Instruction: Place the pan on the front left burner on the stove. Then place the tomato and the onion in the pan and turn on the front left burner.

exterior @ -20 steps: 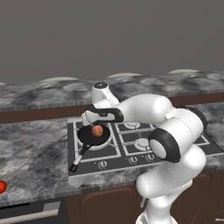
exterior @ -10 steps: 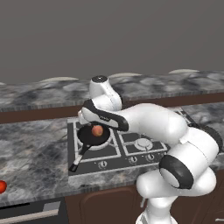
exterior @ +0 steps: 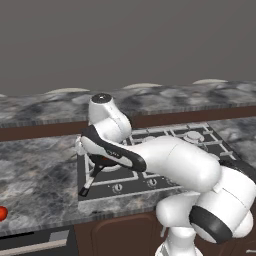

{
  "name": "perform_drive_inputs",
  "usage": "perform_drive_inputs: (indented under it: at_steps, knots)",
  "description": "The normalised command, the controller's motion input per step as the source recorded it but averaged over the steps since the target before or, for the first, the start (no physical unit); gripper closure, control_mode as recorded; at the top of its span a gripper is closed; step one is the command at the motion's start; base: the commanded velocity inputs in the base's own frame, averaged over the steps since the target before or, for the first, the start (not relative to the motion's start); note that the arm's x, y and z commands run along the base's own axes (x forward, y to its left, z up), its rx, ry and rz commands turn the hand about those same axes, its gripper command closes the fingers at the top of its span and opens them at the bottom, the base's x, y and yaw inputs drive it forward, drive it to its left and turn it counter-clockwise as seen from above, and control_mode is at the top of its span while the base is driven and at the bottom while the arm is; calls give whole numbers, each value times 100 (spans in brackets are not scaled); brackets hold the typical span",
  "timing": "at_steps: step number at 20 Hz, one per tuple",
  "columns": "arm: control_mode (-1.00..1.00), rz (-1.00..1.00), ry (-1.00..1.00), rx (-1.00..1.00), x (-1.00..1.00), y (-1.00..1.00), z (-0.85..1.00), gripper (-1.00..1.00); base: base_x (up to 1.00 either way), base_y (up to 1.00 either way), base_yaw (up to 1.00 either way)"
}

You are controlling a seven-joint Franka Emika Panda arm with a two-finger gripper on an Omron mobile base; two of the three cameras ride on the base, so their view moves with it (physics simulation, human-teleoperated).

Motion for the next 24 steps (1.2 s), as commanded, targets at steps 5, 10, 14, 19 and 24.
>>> perform_drive_inputs:
  at_steps: [5, 10, 14, 19, 24]
  knots:
    - [-100, 17, 1, 0, -33, 59, 0, -100, 0, 0, 0]
    - [-100, 20, 10, 4, -1, 50, 0, -100, 0, 0, 0]
    - [-100, 22, 10, 1, 0, 56, 0, -100, 0, 0, 0]
    - [-100, 17, 9, 0, -7, 57, 0, -100, 0, 0, 0]
    - [-100, 16, 1, -1, -23, 48, -3, -100, 0, 0, 0]
